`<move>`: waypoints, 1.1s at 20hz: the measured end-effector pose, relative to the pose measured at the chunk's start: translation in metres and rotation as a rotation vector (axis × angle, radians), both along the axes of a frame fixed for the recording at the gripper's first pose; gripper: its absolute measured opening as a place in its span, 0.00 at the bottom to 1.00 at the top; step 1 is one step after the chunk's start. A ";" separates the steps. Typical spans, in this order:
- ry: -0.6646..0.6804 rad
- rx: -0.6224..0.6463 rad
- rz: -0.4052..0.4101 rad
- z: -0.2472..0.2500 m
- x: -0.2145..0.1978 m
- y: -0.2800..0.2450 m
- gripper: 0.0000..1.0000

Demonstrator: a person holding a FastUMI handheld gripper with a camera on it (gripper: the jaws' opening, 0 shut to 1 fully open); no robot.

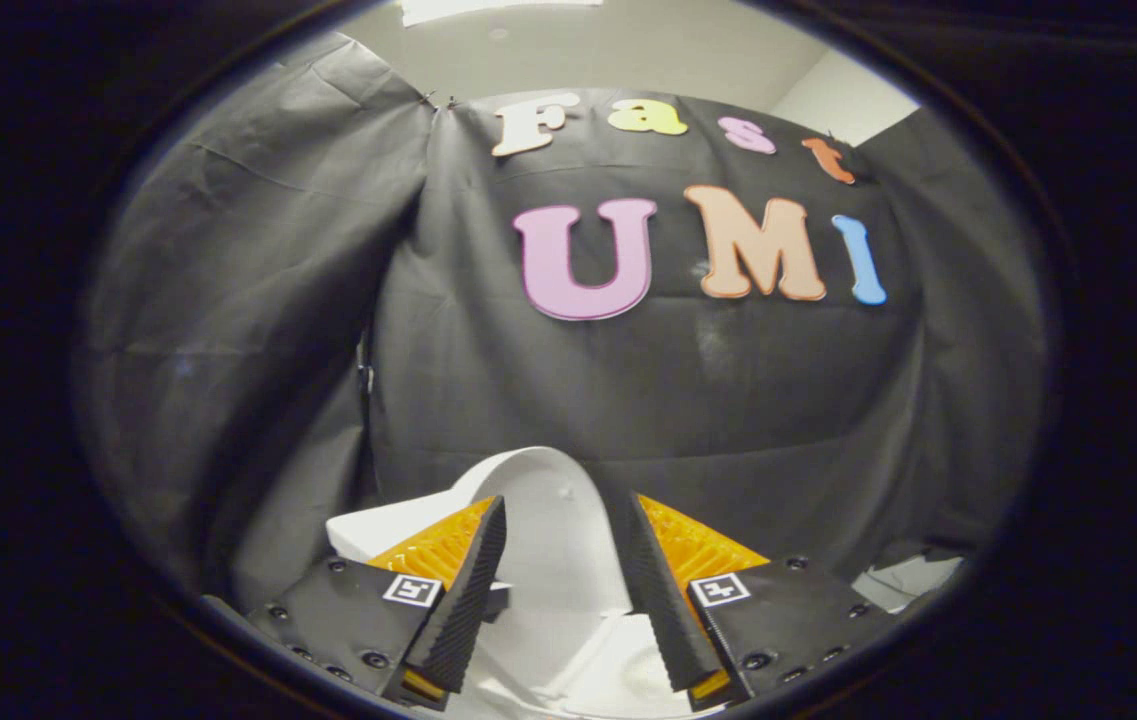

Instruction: Open the toilet lid.

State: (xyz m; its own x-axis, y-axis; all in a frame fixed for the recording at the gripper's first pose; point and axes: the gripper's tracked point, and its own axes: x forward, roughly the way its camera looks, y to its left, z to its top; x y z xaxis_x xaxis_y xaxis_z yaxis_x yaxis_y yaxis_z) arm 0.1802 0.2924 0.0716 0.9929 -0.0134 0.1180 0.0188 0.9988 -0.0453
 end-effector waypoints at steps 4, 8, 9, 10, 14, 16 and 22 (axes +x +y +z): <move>-0.039 -0.006 -0.023 0.018 -0.022 -0.075 0.75; -0.030 0.065 -0.036 0.012 -0.046 -0.148 0.74; -0.042 0.086 -0.007 0.012 -0.051 -0.156 0.74; -0.049 0.105 0.012 0.010 -0.058 -0.168 0.74; -0.014 0.121 -0.006 -0.018 -0.071 -0.225 0.74; 0.033 0.092 0.023 -0.038 -0.078 -0.234 0.73; 0.121 0.049 0.060 -0.077 -0.096 -0.269 0.73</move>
